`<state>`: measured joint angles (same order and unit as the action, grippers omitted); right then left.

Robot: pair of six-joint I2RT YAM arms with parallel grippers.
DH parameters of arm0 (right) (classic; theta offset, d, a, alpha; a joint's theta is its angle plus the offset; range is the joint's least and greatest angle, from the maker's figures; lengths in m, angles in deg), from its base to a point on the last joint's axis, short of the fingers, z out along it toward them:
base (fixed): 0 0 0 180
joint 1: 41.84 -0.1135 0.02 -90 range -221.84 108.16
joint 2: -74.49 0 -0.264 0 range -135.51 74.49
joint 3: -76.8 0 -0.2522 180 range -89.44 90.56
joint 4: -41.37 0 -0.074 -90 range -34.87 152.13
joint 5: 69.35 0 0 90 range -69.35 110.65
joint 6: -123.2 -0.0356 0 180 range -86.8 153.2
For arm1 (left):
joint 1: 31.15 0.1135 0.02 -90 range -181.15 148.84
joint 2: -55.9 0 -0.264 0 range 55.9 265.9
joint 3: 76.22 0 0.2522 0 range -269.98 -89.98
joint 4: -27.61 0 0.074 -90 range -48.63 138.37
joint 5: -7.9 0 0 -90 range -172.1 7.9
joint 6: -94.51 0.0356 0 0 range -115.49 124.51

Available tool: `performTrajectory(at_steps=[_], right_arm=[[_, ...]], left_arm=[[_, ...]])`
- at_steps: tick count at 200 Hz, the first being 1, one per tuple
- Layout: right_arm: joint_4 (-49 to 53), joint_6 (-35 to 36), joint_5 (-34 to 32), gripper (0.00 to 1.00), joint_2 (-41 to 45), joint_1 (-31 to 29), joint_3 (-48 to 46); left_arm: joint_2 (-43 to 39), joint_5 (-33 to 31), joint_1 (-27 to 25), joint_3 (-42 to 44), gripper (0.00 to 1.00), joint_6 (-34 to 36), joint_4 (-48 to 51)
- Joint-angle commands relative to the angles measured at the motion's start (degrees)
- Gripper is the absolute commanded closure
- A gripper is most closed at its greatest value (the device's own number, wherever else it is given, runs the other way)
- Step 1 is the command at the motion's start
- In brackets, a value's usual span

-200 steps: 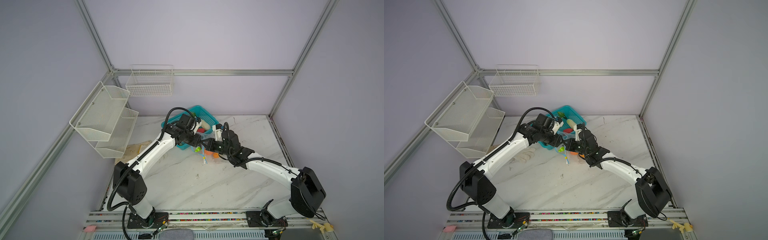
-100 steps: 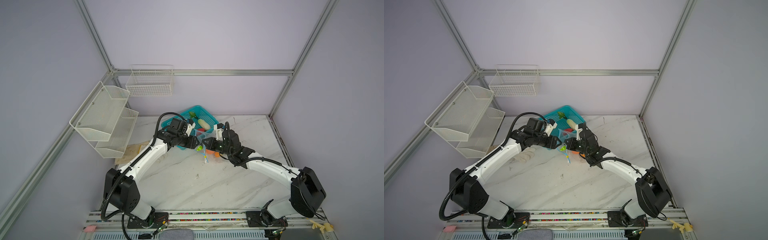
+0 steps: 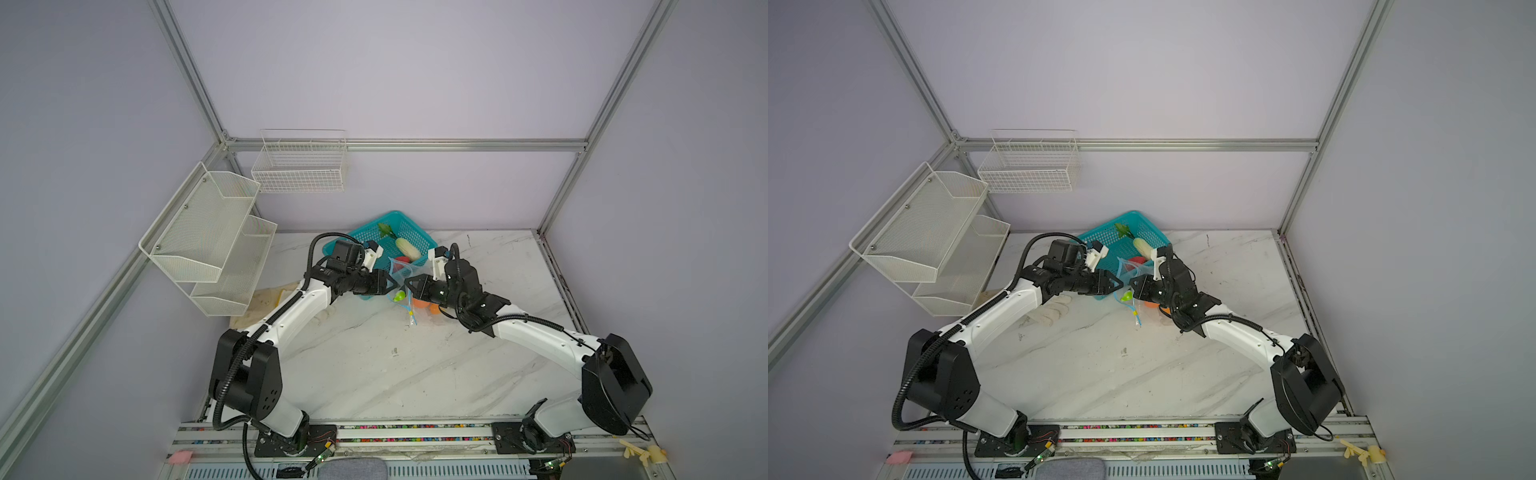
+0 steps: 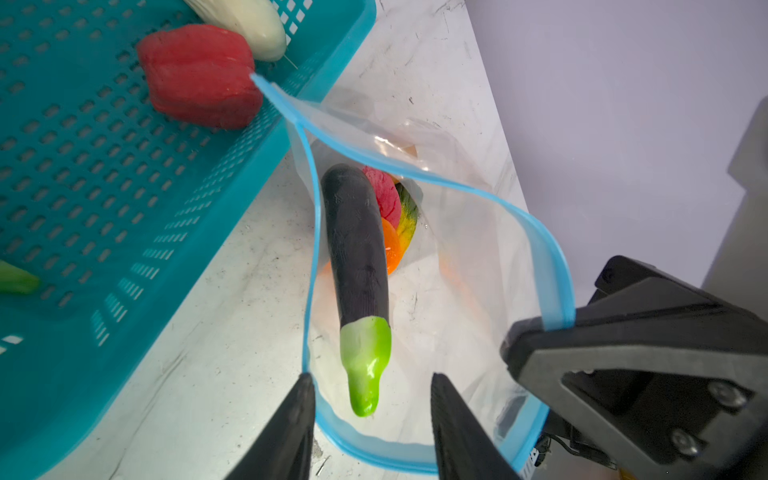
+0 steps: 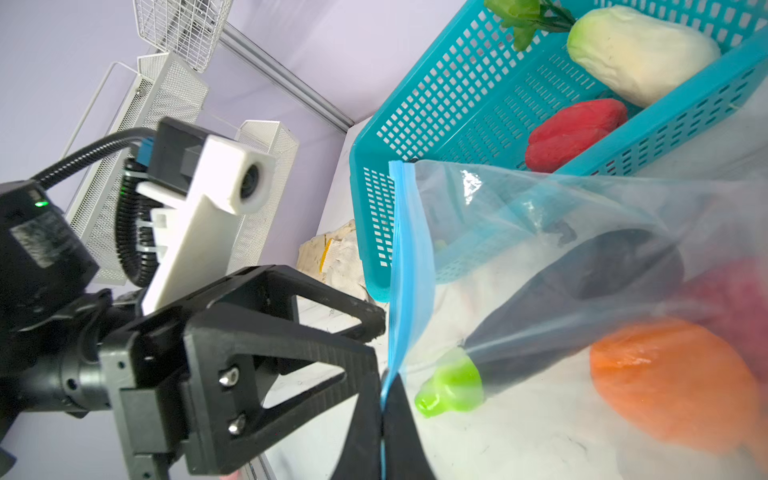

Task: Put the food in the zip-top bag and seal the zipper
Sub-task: 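Open the left gripper to release the eggplant into the bag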

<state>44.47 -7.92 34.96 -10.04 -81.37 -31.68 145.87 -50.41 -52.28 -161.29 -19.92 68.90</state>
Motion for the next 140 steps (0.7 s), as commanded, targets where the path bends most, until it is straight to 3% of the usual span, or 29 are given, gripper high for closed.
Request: performTrajectory(at_steps=[1, 65, 118, 140], right_arm=[[0.9, 0.8, -0.9, 1.00, 1.6, 0.2, 2.4], [1.1, 1.0, -0.8, 1.00, 1.2, 0.3, 3.0], [1.3, 1.2, -0.9, 1.00, 1.0, 0.3, 3.1], [1.0, 1.5, -0.5, 1.00, 0.1, 0.3, 3.4]], left_arm=[[0.0, 2.3, 0.0, 2.5, 0.55, -0.9, -2.8], [-0.2, 1.5, 0.7, 3.0, 0.62, 0.2, -1.7], [-4.2, -3.5, 3.0, 4.3, 0.57, 1.1, -0.6], [-0.8, 0.4, 3.4, 3.3, 0.57, 0.5, -0.8]])
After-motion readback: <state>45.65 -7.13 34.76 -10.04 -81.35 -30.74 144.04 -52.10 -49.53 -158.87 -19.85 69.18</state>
